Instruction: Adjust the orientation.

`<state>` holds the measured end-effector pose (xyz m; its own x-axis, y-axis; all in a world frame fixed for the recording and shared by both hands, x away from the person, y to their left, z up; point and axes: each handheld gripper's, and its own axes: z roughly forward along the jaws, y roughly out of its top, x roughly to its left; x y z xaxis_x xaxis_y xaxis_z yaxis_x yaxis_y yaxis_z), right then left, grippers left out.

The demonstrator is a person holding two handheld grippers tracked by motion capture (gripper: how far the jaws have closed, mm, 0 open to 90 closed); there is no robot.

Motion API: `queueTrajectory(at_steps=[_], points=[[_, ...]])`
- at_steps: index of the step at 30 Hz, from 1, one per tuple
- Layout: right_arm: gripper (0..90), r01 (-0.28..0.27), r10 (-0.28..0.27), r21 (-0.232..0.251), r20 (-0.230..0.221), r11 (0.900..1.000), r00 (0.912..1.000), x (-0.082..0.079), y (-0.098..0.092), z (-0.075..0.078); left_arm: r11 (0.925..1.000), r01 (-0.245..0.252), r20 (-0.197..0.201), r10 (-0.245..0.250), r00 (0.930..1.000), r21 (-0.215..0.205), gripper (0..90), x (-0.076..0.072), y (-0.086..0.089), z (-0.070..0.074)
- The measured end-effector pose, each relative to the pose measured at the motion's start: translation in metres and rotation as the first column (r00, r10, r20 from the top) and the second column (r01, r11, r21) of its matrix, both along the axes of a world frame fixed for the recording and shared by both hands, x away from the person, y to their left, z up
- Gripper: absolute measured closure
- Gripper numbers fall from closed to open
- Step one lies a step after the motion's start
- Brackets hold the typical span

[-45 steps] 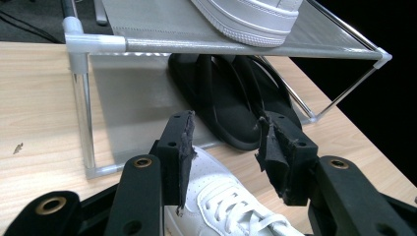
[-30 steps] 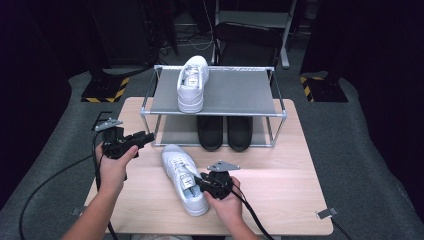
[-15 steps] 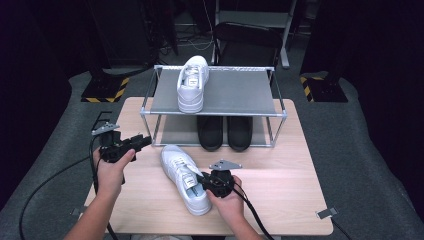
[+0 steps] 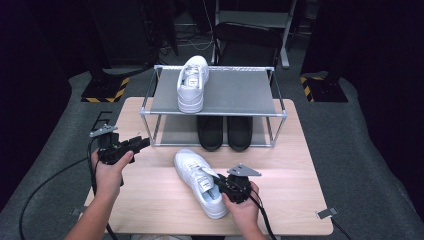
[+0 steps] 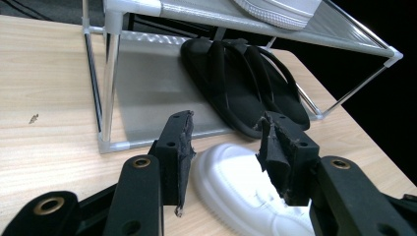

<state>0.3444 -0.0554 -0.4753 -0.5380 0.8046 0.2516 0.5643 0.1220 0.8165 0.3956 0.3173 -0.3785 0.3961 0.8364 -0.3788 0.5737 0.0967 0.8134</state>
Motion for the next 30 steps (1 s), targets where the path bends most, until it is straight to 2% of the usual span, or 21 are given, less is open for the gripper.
queueTrajectory(at_steps=[1,3,7,8,9,10,11,12,18,23,24,26,27,30], points=[[79.8,0.0,0.0,0.0,0.0,1.0,1.0,0.0,0.0,0.0,1.0,0.0,0.0,0.0,1.0,0.0,55.3,0.0,0.0,0.0],[77.1,0.014,-0.014,0.019,-0.009,1.0,0.9999,-0.003,-0.015,-0.004,0.9998,0.007,0.009,-0.008,0.9999,0.016,55.3,-0.001,0.0,-0.001],[70.4,-0.024,0.026,0.054,-0.028,0.998,0.9993,0.0,-0.019,-0.008,0.9999,0.009,0.001,-0.009,1.0,0.008,55.2,-0.004,-0.001,-0.002],[69.1,-0.032,0.033,0.046,-0.024,0.998,0.9992,0.002,-0.019,-0.008,1.0,-0.001,0.001,0.001,1.0,-0.005,55.2,-0.005,-0.002,-0.002],[68.6,-0.037,0.039,0.046,-0.041,0.998,0.9984,0.002,-0.019,-0.007,1.0,-0.001,0.001,0.001,1.0,-0.005,55.2,-0.005,-0.002,-0.002],[67.9,-0.047,0.049,0.039,-0.034,0.998,0.9982,0.003,-0.02,-0.008,0.9998,0.012,0.007,-0.012,0.9999,0.013,55.1,-0.005,0.0,-0.003],[67.9,-0.047,0.049,0.039,-0.034,0.998,0.9982,0.003,-0.02,-0.008,0.9998,0.012,0.007,-0.012,0.9999,0.013,55.1,-0.005,0.0,-0.003],[67.1,-0.055,0.056,0.038,-0.037,0.998,0.9977,0.003,-0.02,-0.009,0.9999,-0.004,-0.006,0.004,1.0,-0.013,55.1,-0.006,0.0,-0.004],[66.9,-0.069,0.069,0.017,-0.024,0.997,0.9973,0.004,-0.019,-0.01,0.9995,-0.019,-0.01,0.019,0.9998,-0.026,54.9,-0.007,0.006,-0.008],[64.7,-0.095,0.095,-0.009,-0.036,0.995,0.9948,0.002,-0.015,-0.007,0.9997,-0.013,-0.004,0.013,0.9999,-0.019,54.7,-0.007,0.009,-0.008],[64.3,-0.106,0.104,-0.052,-0.031,0.993,0.9941,0.001,-0.012,-0.007,0.9996,-0.018,-0.007,0.018,0.9998,-0.021,54.6,-0.007,0.01,-0.008],[63.1,-0.107,0.104,-0.052,-0.053,0.993,0.9931,0.004,-0.013,-0.008,0.9993,-0.022,-0.013,0.022,0.9997,-0.03,54.6,-0.007,0.01,-0.008],[63.1,-0.098,0.096,-0.032,-0.077,0.995,0.9924,0.005,-0.013,-0.009,0.9993,-0.022,-0.012,0.022,0.9997,-0.03,54.6,-0.007,0.009,-0.008],[64.4,-0.08,0.079,-0.012,-0.079,0.997,0.9938,0.005,-0.015,-0.011,0.9995,-0.019,-0.004,0.019,0.9998,-0.024,54.5,-0.007,0.009,-0.008]])
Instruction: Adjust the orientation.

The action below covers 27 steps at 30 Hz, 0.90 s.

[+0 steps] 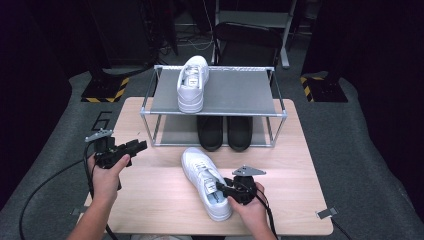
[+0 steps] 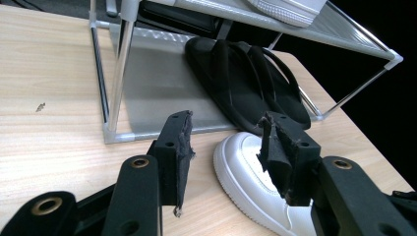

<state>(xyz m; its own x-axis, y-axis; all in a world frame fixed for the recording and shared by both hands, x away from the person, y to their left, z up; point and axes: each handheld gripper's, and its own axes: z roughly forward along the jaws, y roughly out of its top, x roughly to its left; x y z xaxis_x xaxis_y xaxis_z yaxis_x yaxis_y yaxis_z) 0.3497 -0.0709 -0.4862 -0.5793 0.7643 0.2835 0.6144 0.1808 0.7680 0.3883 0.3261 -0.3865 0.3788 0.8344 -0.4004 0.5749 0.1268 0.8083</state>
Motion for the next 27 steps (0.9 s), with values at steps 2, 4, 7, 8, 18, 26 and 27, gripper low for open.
queueTrajectory(at_steps=[2,4,7,8,18,26,27], points=[[64.9,0.004,-0.004,0.006,0.008,1.0,1.0,0.0,-0.001,-0.001,1.0,-0.001,-0.004,0.001,1.0,-0.003,54.5,0.0,0.0,-0.001],[67.3,0.024,-0.024,0.02,0.0,1.0,0.9997,-0.001,-0.001,-0.002,1.0,-0.005,-0.007,0.005,1.0,-0.008,54.4,0.0,0.0,-0.002],[72.5,0.04,-0.041,0.013,0.017,0.999,0.999,-0.003,-0.001,-0.002,1.0,-0.004,-0.006,0.004,1.0,-0.006,54.4,-0.001,0.001,-0.003],[74.0,0.049,-0.049,0.013,0.014,0.999,0.9987,-0.004,-0.001,-0.001,1.0,-0.003,-0.009,0.003,1.0,-0.006,54.4,-0.002,0.002,-0.004],[79.7,0.108,-0.109,0.053,0.027,0.993,0.9937,-0.008,0.0,-0.003,0.9994,-0.017,-0.03,0.017,0.9994,-0.031,54.3,-0.006,0.008,-0.015],[80.5,0.125,-0.127,0.079,0.021,0.989,0.9917,-0.01,-0.001,-0.004,0.9993,-0.022,-0.032,0.021,0.9993,-0.032,54.3,-0.008,0.008,-0.014],[80.6,0.127,-0.128,0.082,0.017,0.989,0.9916,-0.01,-0.001,-0.004,0.9992,-0.021,-0.03,0.02,0.9993,-0.033,54.3,-0.008,0.008,-0.014]])
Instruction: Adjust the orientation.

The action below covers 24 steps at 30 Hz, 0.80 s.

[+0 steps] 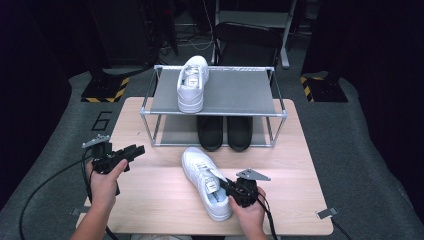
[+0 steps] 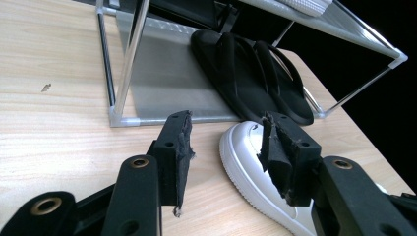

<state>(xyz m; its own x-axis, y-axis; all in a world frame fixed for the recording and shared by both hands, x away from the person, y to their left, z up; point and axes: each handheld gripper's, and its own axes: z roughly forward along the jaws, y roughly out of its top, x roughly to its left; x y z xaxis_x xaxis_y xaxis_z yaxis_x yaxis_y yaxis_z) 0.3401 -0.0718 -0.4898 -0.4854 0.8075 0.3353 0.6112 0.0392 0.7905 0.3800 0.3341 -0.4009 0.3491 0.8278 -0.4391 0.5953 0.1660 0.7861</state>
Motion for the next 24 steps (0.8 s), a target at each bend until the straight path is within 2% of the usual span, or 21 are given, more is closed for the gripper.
queueTrajectory(at_steps=[2,5,7,9,10,12,13,22,24], points=[[80.7,0.0,0.0,-0.001,0.0,1.0,1.0,0.0,0.0,0.0,1.0,0.004,0.008,-0.004,1.0,0.008,54.3,0.0,0.001,-0.001],[80.7,-0.001,0.001,0.01,-0.001,1.0,1.0,0.001,-0.001,0.0,1.0,-0.001,-0.007,0.001,1.0,0.001,54.3,0.0,0.002,-0.002],[80.8,0.012,-0.012,0.024,-0.012,1.0,0.9999,0.0,-0.001,0.0,0.9999,-0.011,-0.003,0.011,0.9999,-0.012,54.3,0.0,0.001,-0.003],[80.8,0.016,-0.016,0.031,-0.012,0.999,0.9998,0.0,-0.002,0.0,0.9999,-0.011,0.0,0.011,0.9999,-0.006,54.3,-0.001,0.003,-0.004],[80.8,0.018,-0.018,0.033,-0.01,0.999,0.9998,0.0,-0.002,0.0,0.9999,-0.01,-0.012,0.01,0.9999,-0.008,54.3,-0.001,0.003,-0.004],[80.9,0.022,-0.022,0.032,-0.004,0.999,0.9998,0.0,-0.003,0.0,0.9997,-0.018,-0.008,0.018,0.9998,-0.016,54.3,-0.002,0.004,-0.005],[80.8,0.022,-0.022,0.032,-0.002,0.999,0.9998,0.0,-0.004,0.0,0.9999,-0.009,-0.01,0.009,0.9999,-0.004,54.3,-0.002,0.005,-0.005],[80.8,0.054,-0.055,0.048,0.017,0.997,0.9983,-0.006,-0.012,0.006,0.9998,-0.016,-0.019,0.016,0.9997,-0.014,54.3,-0.003,0.004,-0.008],[80.8,0.059,-0.06,0.057,0.016,0.997,0.9981,-0.008,-0.013,0.007,1.0,-0.008,-0.014,0.008,0.9999,-0.005,54.3,-0.003,0.005,-0.008]])
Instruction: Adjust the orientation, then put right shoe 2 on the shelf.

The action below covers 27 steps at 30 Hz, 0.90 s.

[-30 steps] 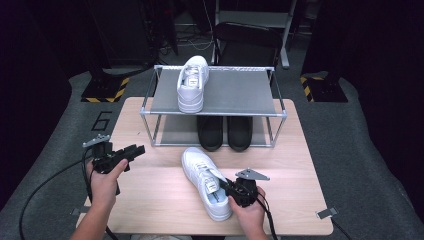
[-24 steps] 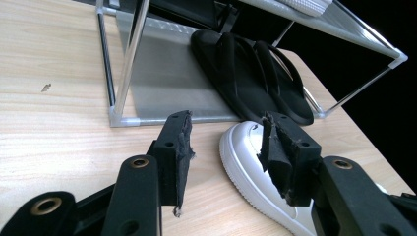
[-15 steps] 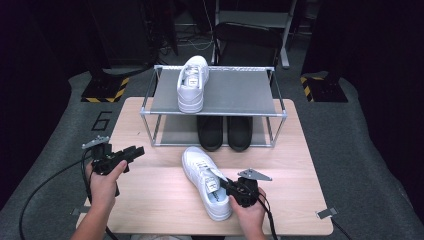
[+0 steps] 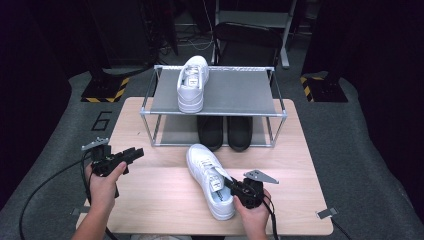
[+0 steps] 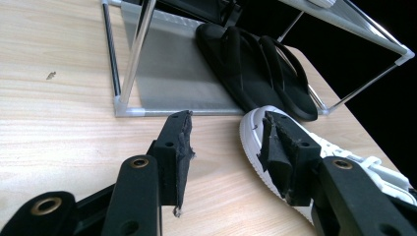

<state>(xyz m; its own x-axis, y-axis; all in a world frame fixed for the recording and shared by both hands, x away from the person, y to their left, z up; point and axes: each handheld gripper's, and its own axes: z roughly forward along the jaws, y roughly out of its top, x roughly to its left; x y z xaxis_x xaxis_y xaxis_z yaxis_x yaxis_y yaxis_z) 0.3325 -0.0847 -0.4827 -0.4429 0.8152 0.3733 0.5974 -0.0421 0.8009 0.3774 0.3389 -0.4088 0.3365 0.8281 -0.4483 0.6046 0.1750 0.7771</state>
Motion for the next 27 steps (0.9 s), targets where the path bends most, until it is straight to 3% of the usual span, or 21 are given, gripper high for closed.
queueTrajectory(at_steps=[5,7,13,18,19,27], points=[[80.8,0.003,-0.003,0.0,0.024,1.0,0.9997,-0.004,-0.004,0.003,0.9999,-0.007,-0.002,0.007,1.0,-0.01,53.8,-0.001,-0.001,-0.001],[80.8,0.006,-0.006,0.008,0.028,1.0,0.9996,-0.006,-0.006,0.007,1.0,0.002,0.002,-0.002,1.0,0.005,53.5,-0.001,0.001,-0.003],[80.8,0.0,-0.001,0.028,0.05,1.0,0.9988,-0.013,-0.009,0.016,0.9997,-0.025,-0.011,0.025,0.9996,-0.005,51.7,-0.004,0.001,-0.005],[80.8,0.0,-0.002,0.03,0.061,1.0,0.9982,-0.017,-0.011,0.022,0.9998,-0.01,0.008,0.01,0.9999,0.019,51.0,-0.005,0.002,-0.005],[80.8,0.001,-0.003,0.035,0.06,0.999,0.9982,-0.018,-0.011,0.023,0.9997,-0.023,-0.001,0.023,0.9997,-0.002,50.9,-0.005,0.001,-0.005],[80.8,0.002,-0.005,0.036,0.085,0.999,0.9964,-0.022,-0.019,0.037,0.9997,-0.023,-0.002,0.023,0.9997,-0.001,49.7,-0.007,0.001,-0.008]])
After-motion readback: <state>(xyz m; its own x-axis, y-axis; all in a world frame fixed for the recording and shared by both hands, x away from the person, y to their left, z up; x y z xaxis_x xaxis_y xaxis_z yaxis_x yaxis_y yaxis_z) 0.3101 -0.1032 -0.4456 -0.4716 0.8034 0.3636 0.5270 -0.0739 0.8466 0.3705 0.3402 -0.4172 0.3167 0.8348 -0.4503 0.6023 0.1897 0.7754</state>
